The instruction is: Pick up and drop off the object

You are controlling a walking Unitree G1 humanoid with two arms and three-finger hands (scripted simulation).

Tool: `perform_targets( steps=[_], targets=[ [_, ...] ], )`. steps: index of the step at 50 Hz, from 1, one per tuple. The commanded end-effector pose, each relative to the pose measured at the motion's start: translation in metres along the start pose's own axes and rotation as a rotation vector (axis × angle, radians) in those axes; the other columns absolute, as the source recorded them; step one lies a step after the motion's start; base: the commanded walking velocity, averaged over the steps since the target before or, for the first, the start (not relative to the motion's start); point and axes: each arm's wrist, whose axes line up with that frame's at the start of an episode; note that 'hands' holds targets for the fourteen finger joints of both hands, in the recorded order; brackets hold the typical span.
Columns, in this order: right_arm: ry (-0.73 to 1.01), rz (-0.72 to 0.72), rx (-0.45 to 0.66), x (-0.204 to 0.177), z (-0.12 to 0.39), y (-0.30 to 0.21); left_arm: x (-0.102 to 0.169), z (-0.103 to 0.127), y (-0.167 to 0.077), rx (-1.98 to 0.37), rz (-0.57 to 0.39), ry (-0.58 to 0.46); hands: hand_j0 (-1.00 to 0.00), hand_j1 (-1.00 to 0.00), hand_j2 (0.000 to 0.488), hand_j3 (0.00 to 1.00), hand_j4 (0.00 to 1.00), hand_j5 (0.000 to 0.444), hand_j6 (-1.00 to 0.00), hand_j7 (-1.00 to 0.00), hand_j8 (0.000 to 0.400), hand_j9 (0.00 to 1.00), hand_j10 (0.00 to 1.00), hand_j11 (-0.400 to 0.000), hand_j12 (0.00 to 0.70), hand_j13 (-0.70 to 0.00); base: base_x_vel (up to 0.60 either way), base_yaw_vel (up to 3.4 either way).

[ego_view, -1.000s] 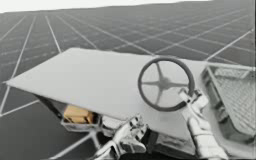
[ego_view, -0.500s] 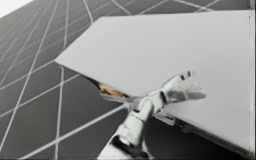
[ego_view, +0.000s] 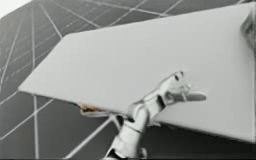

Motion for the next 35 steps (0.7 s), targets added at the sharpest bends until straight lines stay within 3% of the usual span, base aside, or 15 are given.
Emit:
perform_targets(
  steps=[1, 2, 6, 7, 11, 14, 17, 19, 20, 24, 27, 29, 32, 34, 35],
  targets=[
    [0.041, -0.011, -0.049, 0.079, 0.012, 0.036, -0.014, -0.001, -0.009, -0.034, 0.007, -0.029, 0.00, 0.00, 0.000, 0.00, 0.00, 0.000, 0.00, 0.00, 0.000, 0.00, 0.19, -0.076, 0.000, -0.133, 0.00, -0.15],
    [0.038, 0.000, -0.056, 0.082, 0.007, 0.033, -0.013, -0.002, -0.013, -0.022, 0.019, -0.043, 0.00, 0.00, 0.000, 0.00, 0.00, 0.000, 0.00, 0.00, 0.000, 0.00, 0.00, 0.000, 0.000, 0.000, 0.00, -0.14],
    [0.022, -0.023, -0.072, 0.087, 0.027, 0.008, -0.012, -0.008, -0.020, -0.025, -0.024, -0.029, 0.00, 0.00, 0.000, 0.00, 0.00, 0.000, 0.00, 0.00, 0.000, 0.00, 0.00, 0.000, 0.000, 0.000, 0.00, -0.14],
    [0.013, 0.021, -0.125, 0.075, 0.023, 0.005, -0.006, -0.003, -0.031, -0.031, -0.044, -0.031, 0.00, 0.00, 0.000, 0.00, 0.00, 0.000, 0.00, 0.00, 0.000, 0.00, 0.00, 0.000, 0.000, 0.000, 0.00, -0.15],
    [0.005, 0.097, -0.195, 0.039, 0.007, -0.002, -0.001, -0.005, -0.030, -0.036, -0.067, -0.052, 0.00, 0.00, 0.000, 0.00, 0.00, 0.000, 0.00, 0.00, 0.000, 0.00, 0.00, 0.000, 0.000, 0.000, 0.00, -0.16],
    [-0.077, 0.264, -0.297, -0.024, -0.013, 0.001, -0.005, 0.006, -0.028, -0.044, -0.055, -0.128, 0.00, 0.00, 0.000, 0.00, 0.00, 0.000, 0.00, 0.00, 0.000, 0.00, 0.00, 0.000, 0.000, 0.000, 0.00, -0.14],
    [-0.268, 0.467, -0.377, -0.098, -0.008, -0.003, -0.009, 0.021, -0.029, 0.017, 0.042, -0.301, 0.00, 0.00, 0.000, 0.00, 0.00, 0.000, 0.00, 0.00, 0.000, 0.00, 0.00, 0.000, 0.000, 0.000, 0.00, -0.10],
    [-0.407, 0.658, -0.423, -0.147, -0.017, 0.014, -0.025, 0.031, -0.014, 0.046, 0.098, -0.418, 0.00, 0.00, 0.000, 0.00, 0.00, 0.000, 0.00, 0.00, 0.000, 0.00, 0.00, 0.000, 0.000, 0.000, 0.00, -0.07],
    [-0.425, 0.744, -0.416, -0.174, -0.020, 0.021, -0.030, 0.028, -0.024, 0.016, 0.086, -0.448, 0.00, 0.00, 0.000, 0.00, 0.00, 0.000, 0.00, 0.00, 0.000, 0.00, 0.00, 0.000, 0.000, 0.000, 0.00, -0.05],
    [-0.543, 1.006, -0.442, -0.242, -0.055, 0.041, -0.041, 0.038, -0.012, -0.002, 0.116, -0.525, 0.00, 0.00, 0.000, 0.00, 0.00, 0.000, 0.00, 0.00, 0.000, 0.00, 0.00, 0.000, 0.000, 0.000, 0.00, -0.02],
    [-0.522, 1.059, -0.428, -0.268, -0.073, 0.040, -0.054, 0.031, -0.007, 0.029, 0.141, -0.597, 0.00, 0.00, 0.000, 0.00, 0.00, 0.000, 0.00, 0.00, 0.000, 0.00, 0.00, 0.000, 0.000, 0.000, 0.00, -0.02],
    [-0.531, 1.068, -0.399, -0.275, -0.079, 0.023, -0.069, 0.033, -0.021, 0.080, 0.113, -0.667, 0.00, 0.00, 0.000, 0.00, 0.00, 0.000, 0.00, 0.00, 0.000, 0.00, 0.00, 0.000, 0.000, 0.000, 0.00, -0.09],
    [-0.565, 1.034, -0.395, -0.289, -0.079, 0.008, -0.059, 0.027, -0.022, 0.104, 0.096, -0.755, 0.00, 0.00, 0.000, 0.00, 0.00, 0.000, 0.00, 0.00, 0.000, 0.00, 0.00, 0.000, 0.000, 0.000, 0.00, -0.17],
    [-0.575, 1.009, -0.373, -0.286, -0.075, 0.000, -0.064, 0.026, -0.041, 0.126, 0.098, -0.790, 0.00, 0.00, 0.000, 0.00, 0.00, 0.000, 0.00, 0.00, 0.000, 0.00, 0.00, 0.000, 0.000, 0.000, 0.00, -0.25],
    [-0.584, 0.995, -0.372, -0.287, -0.083, 0.001, -0.061, 0.025, -0.032, 0.155, 0.096, -0.809, 0.00, 0.00, 0.000, 0.00, 0.00, 0.000, 0.00, 0.00, 0.000, 0.00, 0.00, 0.000, 0.000, 0.000, 0.00, -0.26]
  ],
)
